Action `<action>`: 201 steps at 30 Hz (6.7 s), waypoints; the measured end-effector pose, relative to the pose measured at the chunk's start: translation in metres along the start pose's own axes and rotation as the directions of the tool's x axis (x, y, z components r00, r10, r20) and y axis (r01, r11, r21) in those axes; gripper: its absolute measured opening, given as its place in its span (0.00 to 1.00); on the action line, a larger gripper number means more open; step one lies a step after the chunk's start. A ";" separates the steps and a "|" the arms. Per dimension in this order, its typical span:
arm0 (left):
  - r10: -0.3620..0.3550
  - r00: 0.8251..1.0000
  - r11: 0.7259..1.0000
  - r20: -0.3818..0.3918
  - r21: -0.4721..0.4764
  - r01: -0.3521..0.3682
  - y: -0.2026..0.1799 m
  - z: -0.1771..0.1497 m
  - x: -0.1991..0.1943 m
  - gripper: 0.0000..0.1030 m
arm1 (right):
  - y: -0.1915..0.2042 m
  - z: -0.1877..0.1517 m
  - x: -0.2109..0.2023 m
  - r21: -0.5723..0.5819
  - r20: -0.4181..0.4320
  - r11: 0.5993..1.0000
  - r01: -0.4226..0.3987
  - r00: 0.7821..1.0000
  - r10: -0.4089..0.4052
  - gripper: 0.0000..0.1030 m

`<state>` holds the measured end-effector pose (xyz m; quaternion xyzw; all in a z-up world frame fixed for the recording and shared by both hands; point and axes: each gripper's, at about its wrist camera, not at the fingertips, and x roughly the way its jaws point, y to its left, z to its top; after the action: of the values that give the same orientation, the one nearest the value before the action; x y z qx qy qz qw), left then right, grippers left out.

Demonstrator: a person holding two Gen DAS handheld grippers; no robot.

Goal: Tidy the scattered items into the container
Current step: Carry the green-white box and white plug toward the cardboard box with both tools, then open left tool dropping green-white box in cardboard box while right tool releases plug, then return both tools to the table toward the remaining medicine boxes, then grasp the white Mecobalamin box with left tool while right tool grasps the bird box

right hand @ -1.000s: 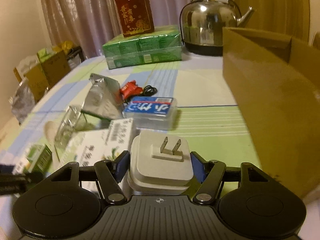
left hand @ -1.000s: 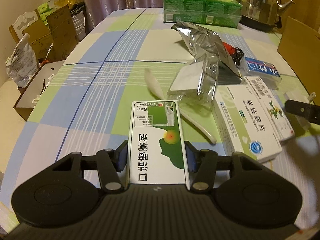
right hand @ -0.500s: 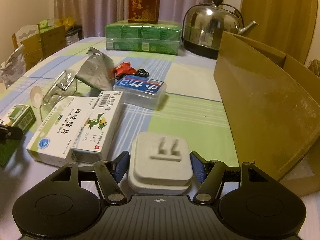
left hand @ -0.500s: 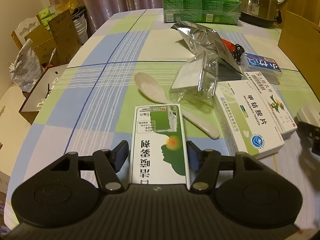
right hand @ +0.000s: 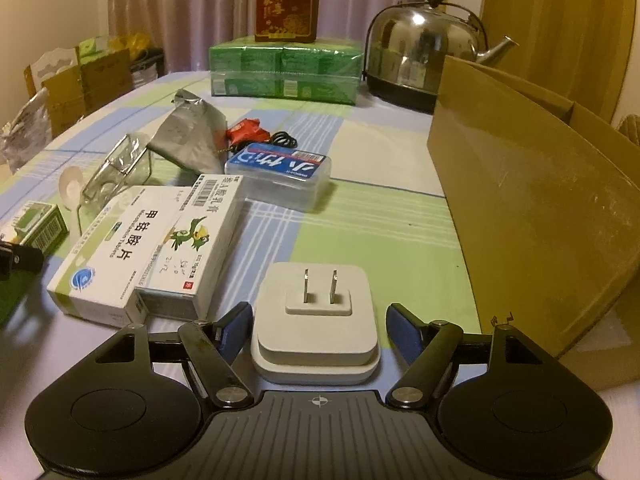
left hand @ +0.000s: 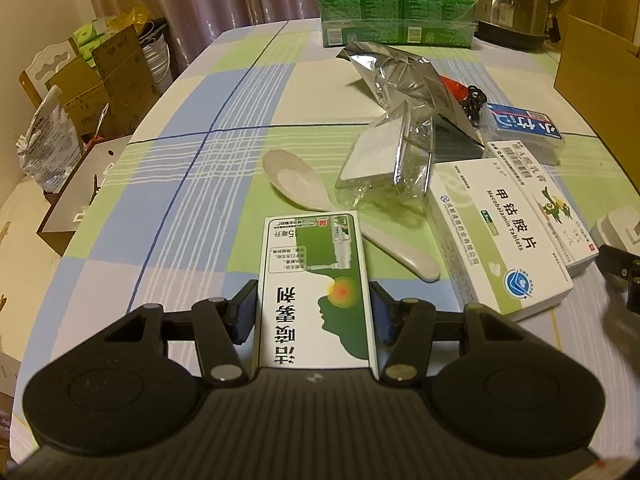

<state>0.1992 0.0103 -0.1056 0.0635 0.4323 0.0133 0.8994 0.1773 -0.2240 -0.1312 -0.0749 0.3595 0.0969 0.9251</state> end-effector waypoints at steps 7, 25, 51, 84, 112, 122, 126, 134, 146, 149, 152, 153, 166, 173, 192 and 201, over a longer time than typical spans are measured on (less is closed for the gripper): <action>0.001 1.000 1.000 0.011 -0.013 -0.001 0.005 -0.002 -0.005 0.49 | 0.001 -0.002 -0.006 0.010 -0.011 1.000 -0.017 1.000 0.017 0.60; -0.079 0.993 0.996 0.088 0.036 0.076 -0.026 -0.002 -0.079 0.49 | -0.011 0.013 -0.103 0.056 0.123 0.998 -0.002 0.992 -0.005 0.60; -0.562 0.819 0.803 0.115 0.315 0.506 -0.265 0.146 -0.117 0.49 | -0.210 0.074 -0.119 0.122 0.146 0.973 0.198 0.966 -0.215 0.60; -0.529 0.849 0.775 -0.006 0.403 0.487 -0.340 0.151 -0.055 0.49 | -0.239 0.047 -0.076 0.061 0.055 0.981 0.182 0.981 -0.186 0.60; -0.509 0.853 0.844 0.110 0.258 0.470 -0.246 0.149 -0.084 0.49 | -0.218 0.070 -0.062 0.073 -0.040 0.992 0.105 0.994 -0.102 0.60; -0.451 0.882 0.890 0.138 0.152 0.431 -0.180 0.115 -0.102 0.54 | -0.178 0.058 -0.129 0.104 0.112 0.992 0.070 0.990 -0.081 0.75; -0.405 0.904 0.913 0.139 0.107 0.393 -0.146 0.090 -0.110 0.58 | -0.147 0.048 -0.157 0.125 0.165 0.992 0.021 0.985 -0.042 0.82; -0.316 0.942 0.948 0.115 -0.006 0.319 -0.078 0.034 -0.122 0.64 | -0.091 0.021 -0.177 0.127 0.142 0.991 -0.051 0.989 0.033 0.91; -0.204 0.976 0.975 0.071 -0.080 0.210 -0.017 -0.028 -0.131 0.85 | -0.037 -0.004 -0.166 0.122 0.058 0.984 -0.127 0.991 0.121 0.98; -0.180 0.982 0.979 0.064 -0.083 0.185 -0.011 -0.031 -0.127 0.88 | -0.029 -0.003 -0.159 0.104 0.040 0.985 -0.139 0.990 0.136 0.98; -0.177 0.983 0.979 0.052 -0.090 0.181 -0.006 -0.033 -0.121 0.89 | -0.022 -0.002 -0.149 0.090 0.026 0.984 -0.153 0.988 0.151 0.98; -0.181 0.982 0.979 0.049 -0.088 0.185 -0.006 -0.034 -0.119 0.89 | -0.021 -0.001 -0.145 0.087 0.022 0.984 -0.157 0.987 0.156 0.98; -0.173 0.985 0.982 0.019 -0.077 0.174 -0.009 -0.034 -0.084 0.88 | 0.007 0.027 -0.076 0.036 -0.024 0.974 -0.223 0.974 0.223 0.96; -0.171 0.985 0.984 0.021 -0.045 0.172 -0.017 -0.026 -0.061 0.88 | 0.018 0.047 -0.027 0.016 -0.061 0.967 -0.253 0.965 0.253 0.80; -0.207 0.978 0.978 0.015 -0.021 0.207 -0.035 -0.018 -0.026 0.88 | 0.010 0.054 0.024 -0.020 -0.118 0.979 -0.201 0.973 0.197 0.76; -0.215 0.976 0.977 0.036 0.009 0.215 -0.058 -0.004 -0.018 0.87 | -0.006 0.056 0.021 0.021 -0.106 0.976 -0.219 0.970 0.219 0.75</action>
<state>0.1833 -0.0478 -0.1011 0.0187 0.4202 -0.0862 0.9031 0.2303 -0.2157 -0.1039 -0.0359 0.4155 0.1926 0.8883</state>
